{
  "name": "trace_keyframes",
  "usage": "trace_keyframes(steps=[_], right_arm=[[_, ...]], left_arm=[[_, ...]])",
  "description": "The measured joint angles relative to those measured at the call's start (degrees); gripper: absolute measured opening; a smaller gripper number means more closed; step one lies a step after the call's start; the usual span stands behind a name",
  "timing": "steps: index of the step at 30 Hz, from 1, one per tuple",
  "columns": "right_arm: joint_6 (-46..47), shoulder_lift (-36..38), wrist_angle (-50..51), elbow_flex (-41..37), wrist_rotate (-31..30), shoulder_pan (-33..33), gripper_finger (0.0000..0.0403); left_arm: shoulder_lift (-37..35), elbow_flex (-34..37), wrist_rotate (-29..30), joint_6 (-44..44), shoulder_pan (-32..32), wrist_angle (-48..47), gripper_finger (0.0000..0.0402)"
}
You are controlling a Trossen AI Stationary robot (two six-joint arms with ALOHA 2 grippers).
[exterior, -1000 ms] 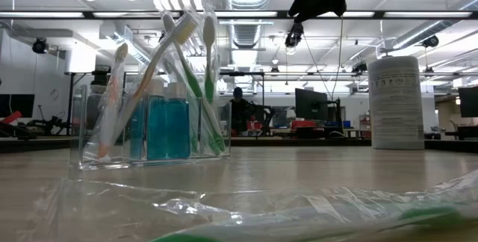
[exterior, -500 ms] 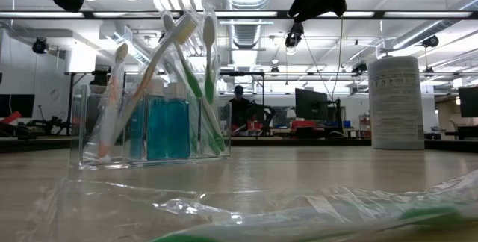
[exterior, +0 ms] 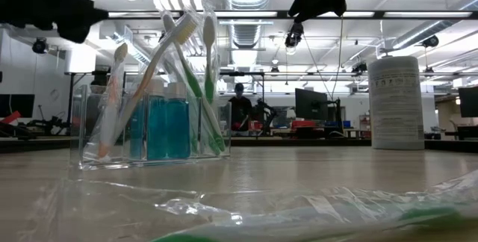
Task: Pick & Place toothbrushing station
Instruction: Put the green toothbrush into the transparent organizer
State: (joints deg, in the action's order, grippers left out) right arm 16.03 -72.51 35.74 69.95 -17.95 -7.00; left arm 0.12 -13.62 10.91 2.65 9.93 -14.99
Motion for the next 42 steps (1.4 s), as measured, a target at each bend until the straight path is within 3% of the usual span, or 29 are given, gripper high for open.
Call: trace_keyframes(steps=[42], right_arm=[[0.0, 0.0, -0.14, 0.0, -0.02, 0.01, 0.0169]], left_arm=[[1.11, 8.32, 0.93, -2.35, 0.01, 1.13, 0.0183]])
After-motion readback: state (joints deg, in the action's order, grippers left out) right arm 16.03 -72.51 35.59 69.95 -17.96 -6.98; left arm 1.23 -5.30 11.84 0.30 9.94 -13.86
